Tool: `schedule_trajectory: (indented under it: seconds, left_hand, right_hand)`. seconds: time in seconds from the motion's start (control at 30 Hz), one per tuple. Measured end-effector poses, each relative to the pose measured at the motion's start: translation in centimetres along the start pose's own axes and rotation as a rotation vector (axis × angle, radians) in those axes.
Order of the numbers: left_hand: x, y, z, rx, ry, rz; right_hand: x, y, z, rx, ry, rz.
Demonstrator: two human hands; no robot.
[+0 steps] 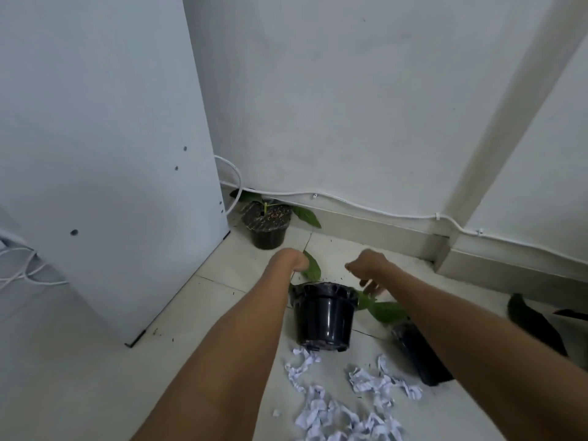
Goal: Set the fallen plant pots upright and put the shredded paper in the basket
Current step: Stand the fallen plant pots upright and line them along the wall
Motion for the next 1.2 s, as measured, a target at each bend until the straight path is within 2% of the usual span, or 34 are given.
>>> schedule_trajectory:
  seconds: [0.03, 0.1, 0.17, 0.37, 0.57, 0.73, 0.87, 1.07, 1.2]
  left_hand:
    - [-0.3, 0.1, 0.7, 0.027, -0.043, -0.003]
    - [-1.0, 0.0, 1.8, 0.024, 0.063, 0.013]
    - [-1.8, 0.0, 2.9, 0.096, 0.095, 0.045]
    - [-2.9, 1.4, 4.3, 0.112, -0.143, -0.016]
    - [-2.7, -0.3, 3.5, 0.069, -0.235, 0.057]
    - [-1.7, -1.0, 1.8, -0.036, -0.384, 0.089]
    - [-0.7, -0.4, -0.7, -0.178, -0.521, 0.085]
    - [-0.8, 2.8, -3.7, -0.324, -0.689, 0.085]
    - [-1.3, 6.3, -4.3, -0.365, -0.755, 0.069]
  right_hand:
    - [-1.1, -0.1, -0.8, -0.036, 0.05, 0.008]
    - [-2.8, 0.0, -1.4, -0.066, 0.136, 0.011]
    - [-4.1, -0.1, -1.4, -0.057, 0.185, 0.049]
    - [-5.3, -0.5, -3.1, -0.134, 0.379, 0.117]
    - [-5.5, -1.0, -3.2, -0.189, 0.434, 0.18]
    - [-2.8, -0.6, -2.8, -0.114, 0.537, 0.065]
    - [0.2, 0.1, -2.8, -0.098, 0.755, -0.067]
    - [1.6, 3.4, -2.1, -0.094, 0.98, -0.126]
    - [1.2, 6.6, -1.8, -0.085, 1.02, -0.175]
Point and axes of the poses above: each hand's wrist, its own y-axis towards the middle knuckle, its own x-axis out of the back of the hand, z = x × y, the point moved 6 cm from there along y, towards the middle knuckle, and after that the axes turned 12 degrees about -y, right-handed, at the moved point
